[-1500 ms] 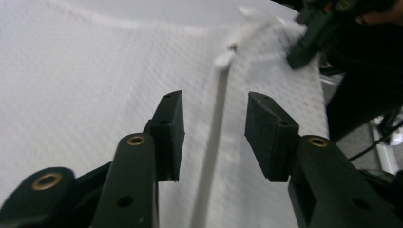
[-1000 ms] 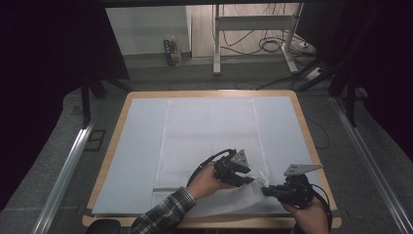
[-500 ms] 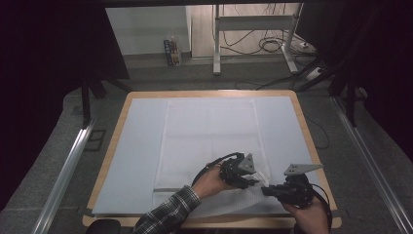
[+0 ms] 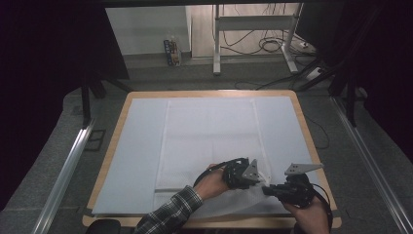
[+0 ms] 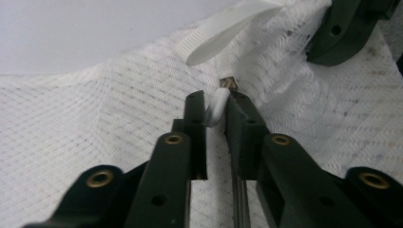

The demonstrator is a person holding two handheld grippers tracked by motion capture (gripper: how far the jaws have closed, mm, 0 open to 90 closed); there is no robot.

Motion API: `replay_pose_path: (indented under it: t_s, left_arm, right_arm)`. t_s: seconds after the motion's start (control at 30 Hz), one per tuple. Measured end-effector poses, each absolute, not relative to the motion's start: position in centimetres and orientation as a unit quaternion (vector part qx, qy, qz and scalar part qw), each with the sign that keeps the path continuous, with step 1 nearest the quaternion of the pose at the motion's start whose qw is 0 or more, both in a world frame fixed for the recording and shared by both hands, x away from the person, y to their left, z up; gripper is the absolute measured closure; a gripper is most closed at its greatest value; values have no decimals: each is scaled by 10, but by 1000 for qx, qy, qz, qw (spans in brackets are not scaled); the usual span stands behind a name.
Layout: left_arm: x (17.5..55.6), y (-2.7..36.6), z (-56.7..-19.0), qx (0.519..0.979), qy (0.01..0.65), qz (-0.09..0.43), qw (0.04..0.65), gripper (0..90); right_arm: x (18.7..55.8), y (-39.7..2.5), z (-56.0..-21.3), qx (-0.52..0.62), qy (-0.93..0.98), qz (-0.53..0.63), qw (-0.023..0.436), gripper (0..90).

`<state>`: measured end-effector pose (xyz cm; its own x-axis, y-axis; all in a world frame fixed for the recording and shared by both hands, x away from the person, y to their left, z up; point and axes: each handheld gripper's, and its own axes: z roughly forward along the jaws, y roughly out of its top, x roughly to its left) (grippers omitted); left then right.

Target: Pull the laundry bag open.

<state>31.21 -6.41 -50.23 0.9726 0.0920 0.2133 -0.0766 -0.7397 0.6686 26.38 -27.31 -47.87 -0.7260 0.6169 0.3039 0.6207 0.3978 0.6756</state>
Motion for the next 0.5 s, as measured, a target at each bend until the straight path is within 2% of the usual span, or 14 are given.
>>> replay_pose_path:
  t_s: [0.2, 0.33, 0.5]
  left_arm:
    - [310, -62, -503, 921, -6, 135, 366, 857]
    - [308, -60, -502, 919, -13, 147, 367, 861]
    - [306, -61, -501, 917, -15, 156, 368, 862]
  right_arm:
    - [265, -275, -479, -376, -833, -406, 9, 828]
    - [267, -278, -478, -385, -825, -414, 25, 696]
    - [268, -286, -472, -404, -810, -424, 25, 560]
